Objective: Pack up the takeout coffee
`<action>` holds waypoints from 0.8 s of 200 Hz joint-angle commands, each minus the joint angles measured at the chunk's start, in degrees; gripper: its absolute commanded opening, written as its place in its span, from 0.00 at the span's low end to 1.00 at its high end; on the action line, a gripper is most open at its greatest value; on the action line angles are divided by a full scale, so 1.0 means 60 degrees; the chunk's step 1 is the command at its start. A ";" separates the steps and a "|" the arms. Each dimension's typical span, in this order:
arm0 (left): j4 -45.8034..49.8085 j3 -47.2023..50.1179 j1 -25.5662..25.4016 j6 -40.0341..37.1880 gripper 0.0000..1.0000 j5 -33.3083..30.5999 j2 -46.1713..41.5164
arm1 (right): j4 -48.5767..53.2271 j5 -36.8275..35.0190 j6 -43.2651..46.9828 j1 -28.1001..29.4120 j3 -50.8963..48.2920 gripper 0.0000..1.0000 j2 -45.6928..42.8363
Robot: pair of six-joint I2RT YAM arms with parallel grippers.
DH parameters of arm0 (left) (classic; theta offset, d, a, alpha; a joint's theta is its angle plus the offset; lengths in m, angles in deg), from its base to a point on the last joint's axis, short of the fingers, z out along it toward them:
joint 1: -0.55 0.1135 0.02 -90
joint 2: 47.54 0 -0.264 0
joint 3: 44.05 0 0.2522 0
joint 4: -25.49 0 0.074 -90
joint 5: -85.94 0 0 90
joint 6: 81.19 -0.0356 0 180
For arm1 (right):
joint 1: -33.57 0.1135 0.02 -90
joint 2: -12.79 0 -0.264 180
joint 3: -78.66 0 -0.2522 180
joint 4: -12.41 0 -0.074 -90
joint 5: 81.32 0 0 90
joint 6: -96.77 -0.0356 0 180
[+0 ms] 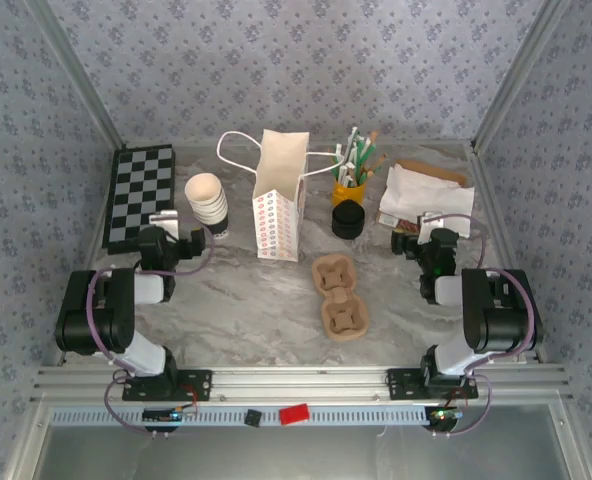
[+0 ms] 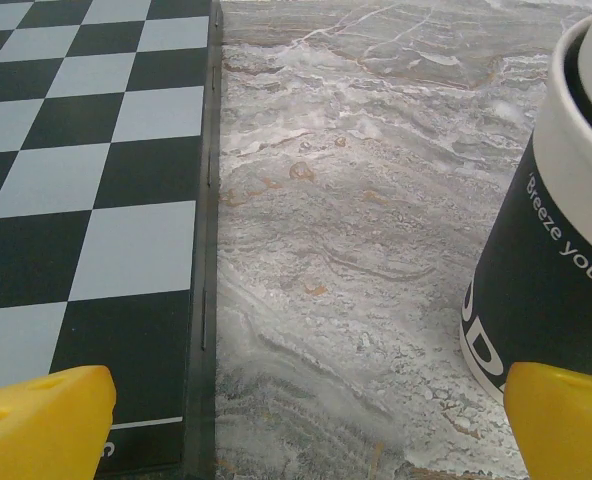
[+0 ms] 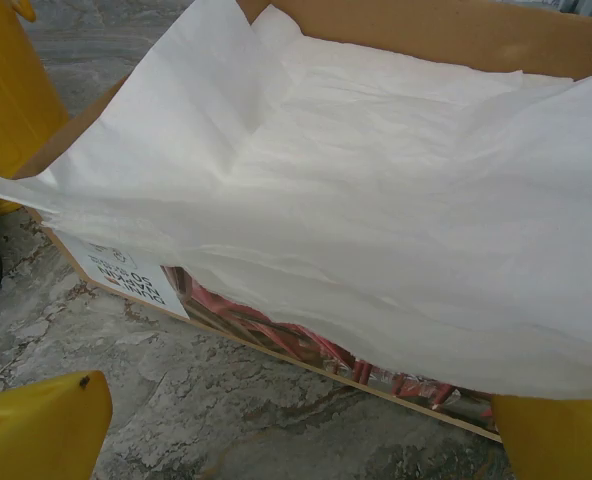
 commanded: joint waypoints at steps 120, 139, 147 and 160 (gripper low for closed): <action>-0.0261 -0.0179 0.0073 0.0013 1.00 0.0182 0.0083 | -0.0271 0.0128 -0.0084 -0.0077 0.0262 0.99 0.0123; -0.0276 -0.0179 0.0072 0.0011 1.00 0.0182 0.0075 | -0.0276 0.0129 -0.0084 -0.0077 0.0257 0.99 0.0119; -0.0269 -0.0170 0.0080 0.0015 1.00 0.0169 0.0077 | -0.0271 0.0126 -0.0084 -0.0077 0.0253 0.99 0.0123; -0.0282 -0.0167 0.0072 0.0022 1.00 0.0167 0.0074 | -0.0282 0.0171 -0.0099 -0.0100 0.0237 0.99 0.0109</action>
